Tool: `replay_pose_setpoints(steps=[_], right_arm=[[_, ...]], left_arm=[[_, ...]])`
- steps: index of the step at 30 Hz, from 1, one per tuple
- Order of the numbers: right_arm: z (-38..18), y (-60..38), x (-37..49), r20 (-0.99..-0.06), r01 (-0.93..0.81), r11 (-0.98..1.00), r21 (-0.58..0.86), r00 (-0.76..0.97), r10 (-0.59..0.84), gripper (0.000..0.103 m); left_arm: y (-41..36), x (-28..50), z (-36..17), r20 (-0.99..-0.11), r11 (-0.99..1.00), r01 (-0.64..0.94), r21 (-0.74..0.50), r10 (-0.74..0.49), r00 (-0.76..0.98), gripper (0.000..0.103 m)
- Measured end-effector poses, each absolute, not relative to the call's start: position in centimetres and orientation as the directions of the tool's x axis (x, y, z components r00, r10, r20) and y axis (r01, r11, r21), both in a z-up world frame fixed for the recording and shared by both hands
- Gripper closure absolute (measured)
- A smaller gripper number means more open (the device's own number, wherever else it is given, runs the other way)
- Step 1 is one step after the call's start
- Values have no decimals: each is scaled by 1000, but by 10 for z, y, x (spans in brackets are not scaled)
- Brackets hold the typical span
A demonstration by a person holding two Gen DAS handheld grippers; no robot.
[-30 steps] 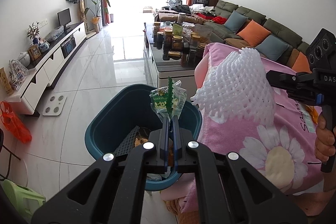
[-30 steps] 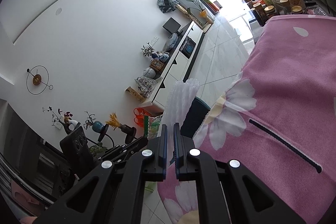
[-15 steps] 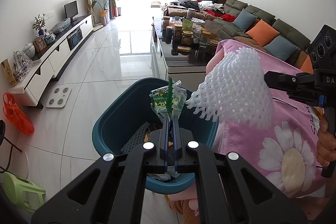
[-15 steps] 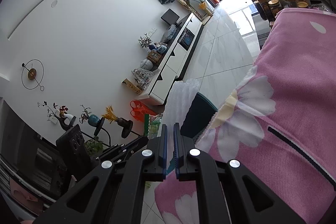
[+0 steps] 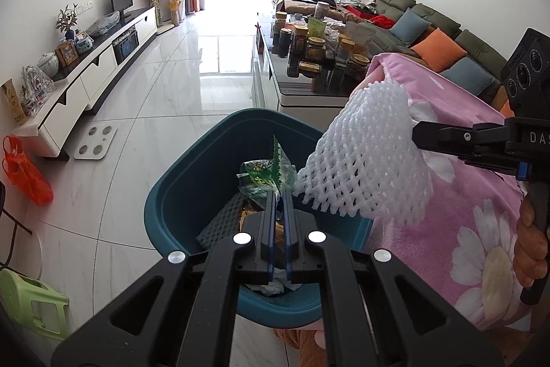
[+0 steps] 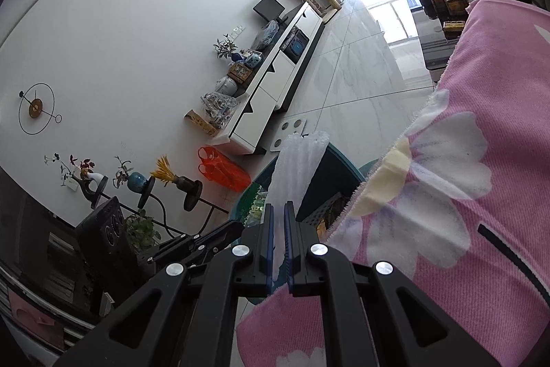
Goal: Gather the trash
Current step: 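Open both tools over the teal bin to drop the wrapper and net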
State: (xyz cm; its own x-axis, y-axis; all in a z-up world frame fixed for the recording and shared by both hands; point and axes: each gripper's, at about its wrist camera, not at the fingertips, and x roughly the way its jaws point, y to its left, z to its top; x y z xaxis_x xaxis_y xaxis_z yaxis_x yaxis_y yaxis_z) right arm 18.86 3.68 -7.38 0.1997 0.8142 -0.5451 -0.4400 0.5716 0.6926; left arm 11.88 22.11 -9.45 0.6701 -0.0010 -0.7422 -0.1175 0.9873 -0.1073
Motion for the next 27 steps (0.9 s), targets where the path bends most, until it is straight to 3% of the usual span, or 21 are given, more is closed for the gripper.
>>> replay_pose_setpoints(steps=[14,17,19,23,27], right_arm=[[-87,69,195,-619,-440,619,651,165,768,95],[-86,65,193,-615,-438,617,654,167,771,95],[-84,63,191,-612,-441,616,652,173,772,93],[-76,51,185,-602,-453,614,647,191,775,86],[-65,31,174,-596,-481,624,616,234,768,77]], left_arm=[[235,139,-125,-756,972,-165,-167,-19,654,94],[237,137,-124,-750,972,-166,-166,-16,661,89],[236,134,-122,-744,971,-164,-173,-19,668,80],[232,122,-113,-725,975,-144,-171,-26,688,75],[218,110,-98,-691,982,-105,-157,-33,723,58]])
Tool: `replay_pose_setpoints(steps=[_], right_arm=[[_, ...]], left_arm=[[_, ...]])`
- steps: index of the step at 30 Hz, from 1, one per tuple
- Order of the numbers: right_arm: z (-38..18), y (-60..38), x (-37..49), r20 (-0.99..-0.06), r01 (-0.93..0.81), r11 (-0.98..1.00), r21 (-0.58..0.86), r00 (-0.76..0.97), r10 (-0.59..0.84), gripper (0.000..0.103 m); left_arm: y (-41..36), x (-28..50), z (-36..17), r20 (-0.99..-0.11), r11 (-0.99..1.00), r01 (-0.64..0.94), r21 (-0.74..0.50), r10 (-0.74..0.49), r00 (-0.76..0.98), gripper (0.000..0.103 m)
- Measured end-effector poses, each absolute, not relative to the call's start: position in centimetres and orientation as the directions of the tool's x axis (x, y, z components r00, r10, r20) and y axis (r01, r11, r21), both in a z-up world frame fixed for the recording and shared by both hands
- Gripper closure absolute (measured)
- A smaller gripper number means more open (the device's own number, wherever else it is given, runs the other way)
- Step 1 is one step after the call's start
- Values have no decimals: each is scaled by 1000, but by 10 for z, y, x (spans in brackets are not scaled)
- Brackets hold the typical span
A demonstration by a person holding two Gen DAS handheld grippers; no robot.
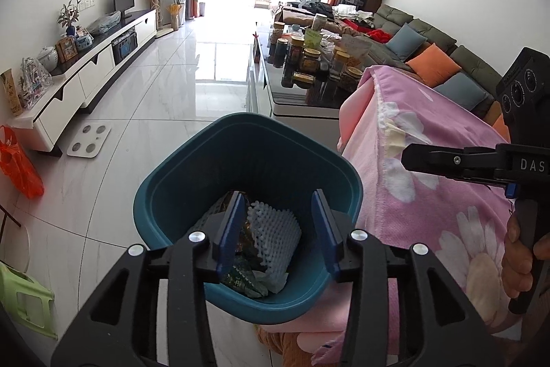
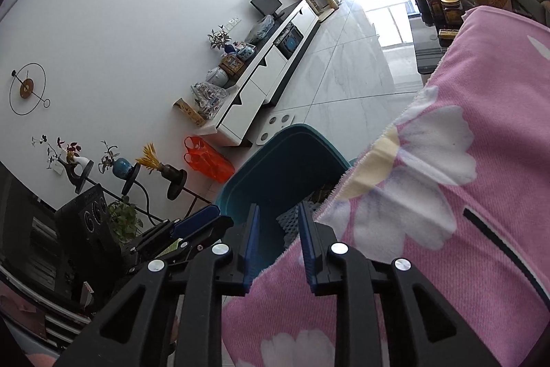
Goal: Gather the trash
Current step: 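Open both tools over the teal bin to drop the wrapper and net, then move both open tools back over the remaining trash on the table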
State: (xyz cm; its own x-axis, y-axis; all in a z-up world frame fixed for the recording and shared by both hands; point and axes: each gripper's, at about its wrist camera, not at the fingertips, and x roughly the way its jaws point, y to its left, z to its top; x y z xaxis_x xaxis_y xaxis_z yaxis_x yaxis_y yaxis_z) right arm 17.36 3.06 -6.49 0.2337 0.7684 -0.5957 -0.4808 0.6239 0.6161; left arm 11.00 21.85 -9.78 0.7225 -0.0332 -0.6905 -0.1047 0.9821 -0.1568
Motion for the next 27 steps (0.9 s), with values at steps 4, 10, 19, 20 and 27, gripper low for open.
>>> replay_pose_setpoints(steps=[4,10,19,20,27], right_arm=[[-49,2,157,-579,-496,641,586,297,759,72],[-33,-60,129,-558,-466,704,536,430,710,63],[-32,-167,87,-569,-282,829,483,618,542,61],[-32,-178,83,-569,-261,837,481,633,525,61],[-42,-239,74,-577,-127,868,480,700,421,61]], left_arm=[[194,99,-80,-647,989,-33,-145,-69,759,45],[137,91,-62,-604,984,110,-143,-175,778,23],[46,91,-64,-608,938,313,-149,-337,719,21],[36,91,-63,-607,931,333,-151,-353,712,21],[-29,91,-63,-611,875,456,-164,-453,650,21]])
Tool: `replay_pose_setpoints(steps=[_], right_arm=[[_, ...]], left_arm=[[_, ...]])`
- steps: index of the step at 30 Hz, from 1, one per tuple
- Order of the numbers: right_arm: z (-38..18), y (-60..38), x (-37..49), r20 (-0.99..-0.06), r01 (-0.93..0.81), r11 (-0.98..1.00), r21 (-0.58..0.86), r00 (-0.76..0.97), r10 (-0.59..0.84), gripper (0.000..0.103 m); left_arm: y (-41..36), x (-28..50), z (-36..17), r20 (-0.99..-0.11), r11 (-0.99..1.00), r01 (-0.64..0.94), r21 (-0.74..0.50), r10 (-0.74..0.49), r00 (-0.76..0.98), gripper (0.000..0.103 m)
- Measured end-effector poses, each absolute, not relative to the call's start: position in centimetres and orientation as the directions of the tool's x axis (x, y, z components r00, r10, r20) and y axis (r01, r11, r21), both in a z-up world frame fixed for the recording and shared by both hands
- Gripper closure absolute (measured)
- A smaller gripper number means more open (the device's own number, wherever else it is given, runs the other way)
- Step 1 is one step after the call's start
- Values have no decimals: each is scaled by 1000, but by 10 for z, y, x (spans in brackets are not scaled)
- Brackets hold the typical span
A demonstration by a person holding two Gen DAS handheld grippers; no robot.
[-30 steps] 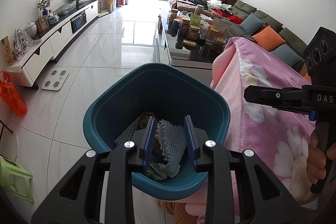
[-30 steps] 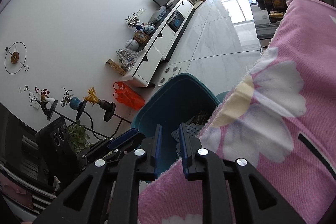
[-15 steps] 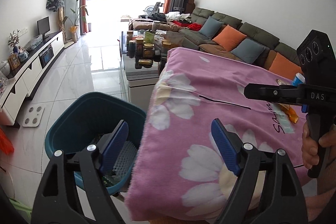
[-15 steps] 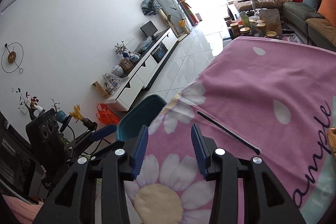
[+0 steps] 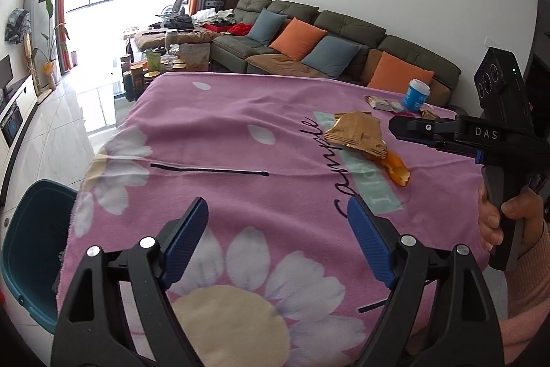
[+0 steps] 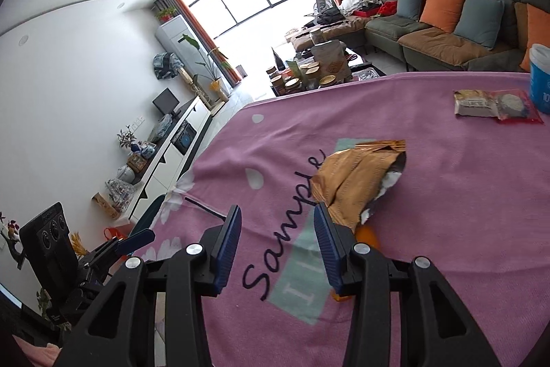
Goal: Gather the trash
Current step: 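Move both open tools back over the remaining trash on the table, then grasp the orange peel with the left tool while the right tool grasps the gold wrapper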
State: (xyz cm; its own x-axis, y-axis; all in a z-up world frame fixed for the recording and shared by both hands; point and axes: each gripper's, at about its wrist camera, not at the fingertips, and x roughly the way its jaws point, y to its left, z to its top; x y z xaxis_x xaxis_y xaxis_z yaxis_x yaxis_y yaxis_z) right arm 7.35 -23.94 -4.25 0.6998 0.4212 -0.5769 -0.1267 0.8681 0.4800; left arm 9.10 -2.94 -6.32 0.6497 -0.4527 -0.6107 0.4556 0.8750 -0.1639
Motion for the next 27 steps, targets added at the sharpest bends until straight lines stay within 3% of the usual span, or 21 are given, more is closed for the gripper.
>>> replay_pose_setpoints(steps=[8,18,24,27], right_arm=[[-57,-275,68,-574,-55,862,504,724,382,61],[-67,-302,64,-566,-34,849,528,731,381,61],[-73,-310,66,-561,-29,838,545,730,391,61],[-74,-310,67,-563,-33,835,549,725,398,61]], left_arm=[[-109,103,-71,-645,805,568,-173,-529,552,22],[-194,129,-87,-702,744,632,-217,-569,429,36],[-219,147,-101,-744,743,623,-245,-557,371,57],[-223,156,-107,-757,747,609,-267,-553,347,73]])
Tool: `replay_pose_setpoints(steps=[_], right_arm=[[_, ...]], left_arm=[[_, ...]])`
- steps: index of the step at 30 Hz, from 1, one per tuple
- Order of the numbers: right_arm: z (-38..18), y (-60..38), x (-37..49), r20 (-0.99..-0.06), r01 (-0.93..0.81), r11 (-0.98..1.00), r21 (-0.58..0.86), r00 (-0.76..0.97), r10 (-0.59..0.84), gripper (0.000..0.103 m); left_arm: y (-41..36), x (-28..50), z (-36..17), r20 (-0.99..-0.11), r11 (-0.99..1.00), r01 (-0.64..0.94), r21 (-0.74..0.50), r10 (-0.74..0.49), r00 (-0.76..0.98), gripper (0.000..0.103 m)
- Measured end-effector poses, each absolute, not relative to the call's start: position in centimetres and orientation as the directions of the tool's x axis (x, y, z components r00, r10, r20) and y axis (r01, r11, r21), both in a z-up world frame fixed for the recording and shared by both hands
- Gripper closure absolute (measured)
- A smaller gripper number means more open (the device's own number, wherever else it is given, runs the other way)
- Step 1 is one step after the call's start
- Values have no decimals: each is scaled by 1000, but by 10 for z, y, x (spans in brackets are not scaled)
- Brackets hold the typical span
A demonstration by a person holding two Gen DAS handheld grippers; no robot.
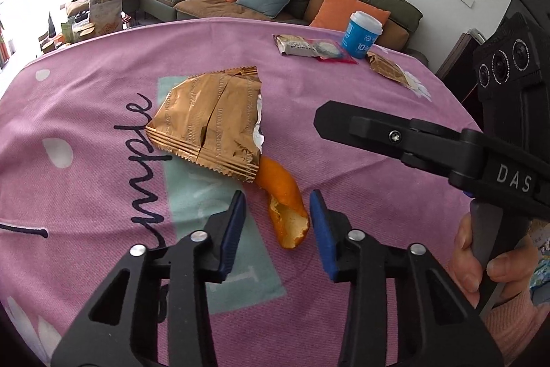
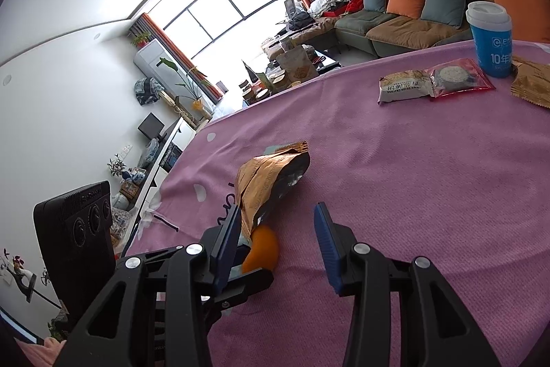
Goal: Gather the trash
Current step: 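Grasp the orange peel with the left tool while the right tool grasps the gold wrapper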
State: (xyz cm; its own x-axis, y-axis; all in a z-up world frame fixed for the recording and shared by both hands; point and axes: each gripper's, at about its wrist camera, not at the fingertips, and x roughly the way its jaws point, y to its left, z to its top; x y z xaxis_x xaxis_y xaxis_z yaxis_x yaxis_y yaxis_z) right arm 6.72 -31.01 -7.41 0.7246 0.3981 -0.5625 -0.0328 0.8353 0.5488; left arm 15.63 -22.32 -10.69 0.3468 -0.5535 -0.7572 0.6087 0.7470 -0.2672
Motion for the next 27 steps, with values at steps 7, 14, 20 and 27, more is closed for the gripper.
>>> replay_pose_setpoints(steps=[7,14,20,27], right_arm=[[-79,-307,75,-561,-50,816,576,702,439,61],[-83,-292,86,-572,-56,798,600,666,478,54],[-91,-290,92,-575,-33,771,635,647,501,49],[-96,-285,96,-583,-26,758,651,623,522,49]], left_arm=[[-210,160,-109,-748,738,601,-307,-578,327,86],[-188,147,-107,-744,729,612,-307,-585,323,86],[-158,134,-111,-745,734,604,-311,-583,324,86],[-133,122,-111,-738,747,597,-292,-573,357,86]])
